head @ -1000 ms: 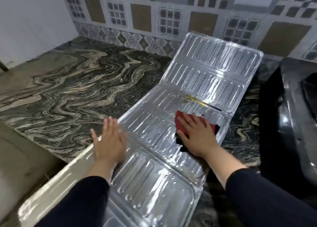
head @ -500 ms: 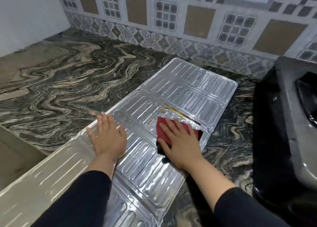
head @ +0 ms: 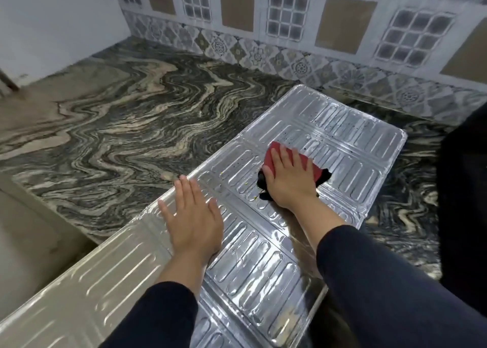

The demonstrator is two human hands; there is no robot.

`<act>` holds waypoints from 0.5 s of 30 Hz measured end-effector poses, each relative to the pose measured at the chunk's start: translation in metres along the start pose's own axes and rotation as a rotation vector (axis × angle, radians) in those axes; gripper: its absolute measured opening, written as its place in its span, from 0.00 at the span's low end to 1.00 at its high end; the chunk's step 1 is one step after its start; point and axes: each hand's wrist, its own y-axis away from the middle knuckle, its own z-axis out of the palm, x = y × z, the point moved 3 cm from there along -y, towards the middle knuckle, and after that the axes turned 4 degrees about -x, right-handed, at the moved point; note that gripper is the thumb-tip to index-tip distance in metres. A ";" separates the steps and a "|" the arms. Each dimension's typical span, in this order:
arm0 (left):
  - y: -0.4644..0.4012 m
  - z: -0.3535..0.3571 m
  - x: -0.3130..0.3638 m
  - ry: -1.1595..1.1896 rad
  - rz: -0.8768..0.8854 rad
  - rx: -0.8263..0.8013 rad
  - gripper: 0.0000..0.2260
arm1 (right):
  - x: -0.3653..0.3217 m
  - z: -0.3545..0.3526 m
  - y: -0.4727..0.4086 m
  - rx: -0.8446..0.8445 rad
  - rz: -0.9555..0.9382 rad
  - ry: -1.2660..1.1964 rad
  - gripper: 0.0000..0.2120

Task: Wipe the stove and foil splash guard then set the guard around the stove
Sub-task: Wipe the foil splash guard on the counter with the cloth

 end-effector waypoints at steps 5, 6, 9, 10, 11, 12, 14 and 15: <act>-0.002 0.002 -0.001 0.002 -0.007 0.010 0.28 | -0.037 -0.017 -0.050 -0.122 -0.199 -0.234 0.23; -0.002 0.002 -0.002 0.002 -0.010 0.013 0.28 | -0.047 -0.021 -0.052 -0.137 -0.234 -0.276 0.22; -0.002 0.001 -0.001 -0.004 -0.018 0.024 0.29 | -0.081 -0.020 -0.034 -0.197 -0.398 -0.305 0.21; -0.002 0.001 -0.001 -0.002 -0.020 0.025 0.30 | -0.090 -0.013 -0.021 -0.195 -0.476 -0.255 0.22; -0.002 0.001 -0.001 0.003 -0.023 0.025 0.29 | -0.095 -0.005 -0.007 -0.172 -0.547 -0.187 0.23; -0.002 0.000 -0.002 0.011 -0.027 0.022 0.29 | -0.094 0.002 0.006 -0.143 -0.596 -0.117 0.24; -0.001 -0.001 -0.002 0.039 -0.038 0.024 0.28 | -0.082 0.009 0.023 -0.105 -0.639 0.006 0.31; 0.000 -0.002 -0.002 0.048 -0.039 0.026 0.28 | -0.072 0.009 0.029 -0.095 -0.650 0.045 0.33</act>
